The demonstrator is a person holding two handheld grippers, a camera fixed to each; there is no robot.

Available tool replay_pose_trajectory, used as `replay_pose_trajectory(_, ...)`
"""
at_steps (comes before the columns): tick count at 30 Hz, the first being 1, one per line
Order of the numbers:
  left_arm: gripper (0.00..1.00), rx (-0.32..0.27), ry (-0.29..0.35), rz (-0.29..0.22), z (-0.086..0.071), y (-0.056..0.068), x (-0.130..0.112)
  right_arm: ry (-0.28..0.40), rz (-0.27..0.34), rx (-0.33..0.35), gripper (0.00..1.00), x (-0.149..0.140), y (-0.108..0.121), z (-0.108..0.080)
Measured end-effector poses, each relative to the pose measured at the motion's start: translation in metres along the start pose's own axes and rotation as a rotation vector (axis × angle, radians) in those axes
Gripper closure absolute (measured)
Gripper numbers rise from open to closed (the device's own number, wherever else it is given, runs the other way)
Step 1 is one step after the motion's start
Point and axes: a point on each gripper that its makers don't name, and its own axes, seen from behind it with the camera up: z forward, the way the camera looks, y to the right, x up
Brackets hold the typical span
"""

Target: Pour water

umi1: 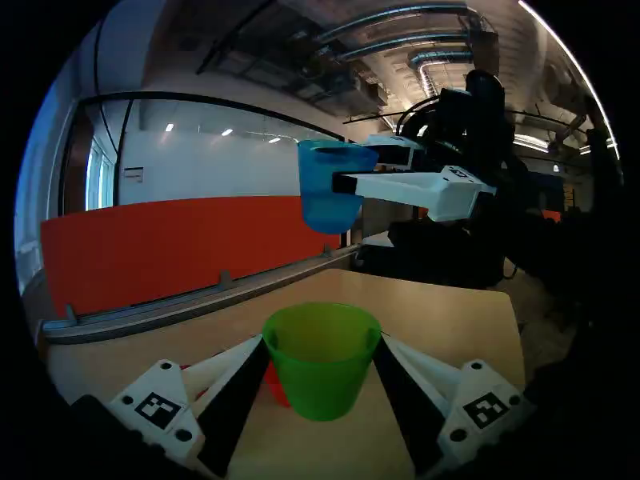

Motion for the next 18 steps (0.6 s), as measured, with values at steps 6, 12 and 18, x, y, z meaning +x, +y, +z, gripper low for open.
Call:
replay_pose_trajectory(6,0.13,0.001,0.005,0.008,0.000,-0.001,0.005,0.014,-0.036,-0.002,0.09,0.011,0.006,0.006)
replay_pose_trajectory(12,0.13,-0.002,0.007,0.014,0.000,-0.001,0.010,0.017,-0.087,-0.003,0.09,0.019,0.010,0.011)
replay_pose_trajectory(18,0.13,-0.004,0.008,0.019,0.001,0.000,0.014,0.026,-0.150,-0.012,0.09,0.028,0.017,0.016)
